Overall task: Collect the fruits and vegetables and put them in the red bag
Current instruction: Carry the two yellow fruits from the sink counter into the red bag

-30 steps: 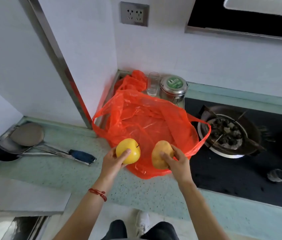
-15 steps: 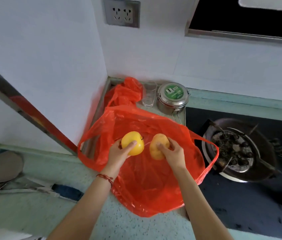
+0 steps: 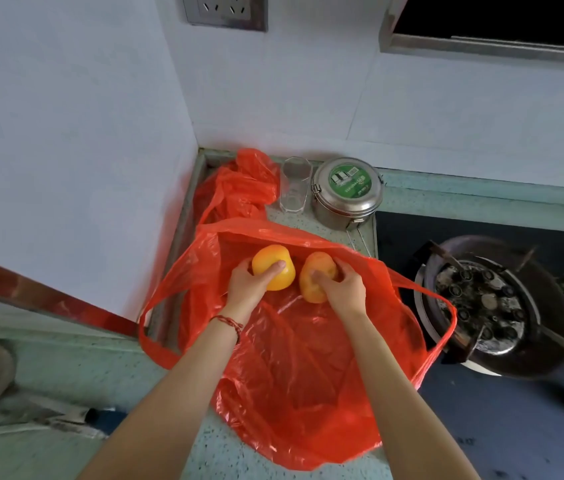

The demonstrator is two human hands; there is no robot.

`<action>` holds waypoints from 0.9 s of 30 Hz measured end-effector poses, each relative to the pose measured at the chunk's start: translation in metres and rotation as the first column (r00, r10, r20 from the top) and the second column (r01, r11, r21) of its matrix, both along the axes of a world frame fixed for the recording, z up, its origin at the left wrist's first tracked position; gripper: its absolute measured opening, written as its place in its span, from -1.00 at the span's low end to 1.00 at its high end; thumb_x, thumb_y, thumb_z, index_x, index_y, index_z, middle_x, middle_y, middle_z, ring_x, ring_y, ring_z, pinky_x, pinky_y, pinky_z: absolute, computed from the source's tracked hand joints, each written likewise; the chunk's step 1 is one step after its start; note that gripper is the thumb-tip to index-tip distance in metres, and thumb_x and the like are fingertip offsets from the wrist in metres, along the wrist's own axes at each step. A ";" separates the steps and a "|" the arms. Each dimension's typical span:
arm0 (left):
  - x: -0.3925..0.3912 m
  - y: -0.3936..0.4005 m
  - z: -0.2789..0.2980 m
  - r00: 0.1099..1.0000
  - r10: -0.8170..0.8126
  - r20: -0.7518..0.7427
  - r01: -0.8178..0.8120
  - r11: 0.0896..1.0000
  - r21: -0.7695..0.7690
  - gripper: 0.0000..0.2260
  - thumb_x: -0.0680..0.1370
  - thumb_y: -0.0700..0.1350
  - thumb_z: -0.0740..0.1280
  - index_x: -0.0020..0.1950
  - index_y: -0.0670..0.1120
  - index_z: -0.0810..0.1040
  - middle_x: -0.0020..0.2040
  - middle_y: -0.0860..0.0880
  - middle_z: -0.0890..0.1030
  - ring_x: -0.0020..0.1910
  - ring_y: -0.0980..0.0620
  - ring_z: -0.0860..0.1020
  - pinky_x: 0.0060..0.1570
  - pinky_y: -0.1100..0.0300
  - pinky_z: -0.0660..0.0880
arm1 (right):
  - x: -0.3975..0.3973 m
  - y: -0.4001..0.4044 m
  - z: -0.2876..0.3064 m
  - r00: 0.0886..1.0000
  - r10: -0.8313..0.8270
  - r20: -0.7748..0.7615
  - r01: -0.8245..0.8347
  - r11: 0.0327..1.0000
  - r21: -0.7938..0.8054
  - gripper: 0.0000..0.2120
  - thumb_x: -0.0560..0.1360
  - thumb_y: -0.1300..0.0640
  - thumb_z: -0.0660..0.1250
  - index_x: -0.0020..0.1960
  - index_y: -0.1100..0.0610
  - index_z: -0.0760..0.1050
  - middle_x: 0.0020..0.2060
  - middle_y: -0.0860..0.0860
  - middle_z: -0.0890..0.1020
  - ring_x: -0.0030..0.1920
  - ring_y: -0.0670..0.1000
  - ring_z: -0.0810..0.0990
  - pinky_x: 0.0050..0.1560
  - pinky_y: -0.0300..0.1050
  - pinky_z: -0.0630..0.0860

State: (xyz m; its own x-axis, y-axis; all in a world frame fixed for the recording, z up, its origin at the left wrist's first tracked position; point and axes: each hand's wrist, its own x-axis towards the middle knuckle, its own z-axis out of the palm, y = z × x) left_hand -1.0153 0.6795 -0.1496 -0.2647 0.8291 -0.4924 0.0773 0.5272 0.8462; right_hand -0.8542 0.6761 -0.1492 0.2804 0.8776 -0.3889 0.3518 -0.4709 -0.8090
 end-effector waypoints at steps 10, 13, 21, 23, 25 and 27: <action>-0.002 0.004 -0.004 0.998 -0.053 -0.014 0.053 0.999 -0.003 -0.53 0.08 0.31 0.39 -0.16 0.06 0.56 -0.11 -0.06 0.62 -0.01 -0.09 0.61 0.06 -0.14 0.55 | -0.003 -0.004 -0.004 0.999 -0.009 0.038 0.010 1.000 -0.013 -0.34 0.38 -0.06 0.42 0.40 0.11 0.31 0.26 0.09 0.52 0.25 0.09 0.47 0.12 -0.19 0.36; -0.002 0.001 -0.001 0.999 -0.051 0.006 0.051 0.999 -0.001 -0.55 0.10 0.29 0.41 -0.13 0.07 0.54 -0.08 -0.04 0.61 0.02 -0.09 0.60 0.09 -0.14 0.53 | -0.003 -0.006 -0.003 1.000 -0.010 0.028 0.010 1.000 -0.002 -0.34 0.40 -0.02 0.41 0.42 0.13 0.27 0.28 0.10 0.49 0.28 0.08 0.45 0.10 -0.24 0.32; -0.005 -0.011 0.000 0.994 -0.102 -0.048 0.105 0.992 0.068 -0.27 0.14 0.31 0.37 0.20 -0.08 0.51 0.10 -0.09 0.59 0.10 -0.10 0.56 0.12 -0.13 0.51 | 0.001 -0.020 0.000 0.998 -0.032 0.061 0.030 0.999 0.031 -0.33 0.42 -0.03 0.39 0.43 0.14 0.24 0.33 0.09 0.45 0.32 0.09 0.40 0.27 -0.10 0.33; -0.008 -0.014 -0.002 0.990 -0.117 -0.074 0.122 0.990 0.071 -0.22 0.15 0.32 0.36 0.25 -0.10 0.48 0.17 -0.12 0.58 0.14 -0.10 0.55 0.13 -0.14 0.50 | 0.002 -0.025 0.001 0.997 -0.042 0.064 0.040 0.999 0.035 -0.34 0.42 -0.03 0.39 0.43 0.14 0.24 0.34 0.09 0.44 0.33 0.09 0.40 0.29 -0.08 0.32; -0.008 -0.020 0.005 0.987 -0.121 -0.103 0.128 0.990 0.061 -0.23 0.21 0.27 0.40 0.30 -0.13 0.45 0.22 -0.14 0.56 0.19 -0.11 0.53 0.19 -0.06 0.47 | 0.002 -0.032 0.002 0.996 -0.051 0.076 0.048 0.998 0.044 -0.34 0.43 -0.03 0.38 0.43 0.14 0.23 0.34 0.09 0.44 0.33 0.09 0.39 0.30 -0.05 0.32; -0.006 -0.027 0.012 0.981 -0.142 -0.130 0.150 0.987 0.058 -0.37 0.37 0.07 0.44 0.34 -0.19 0.39 0.25 -0.15 0.51 0.24 -0.11 0.49 0.18 0.13 0.40 | 0.001 -0.040 0.004 0.994 -0.067 0.088 0.062 0.996 0.059 -0.36 0.44 -0.02 0.37 0.42 0.15 0.24 0.33 0.10 0.44 0.31 0.09 0.41 0.26 -0.09 0.33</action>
State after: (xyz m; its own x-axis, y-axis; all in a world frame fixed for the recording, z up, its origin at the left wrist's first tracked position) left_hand -1.0216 0.6526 -0.1376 -0.1944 0.8934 -0.4050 0.2571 0.4449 0.8579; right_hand -0.8530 0.6362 -0.1452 0.3685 0.8762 -0.3106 0.3943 -0.4499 -0.8013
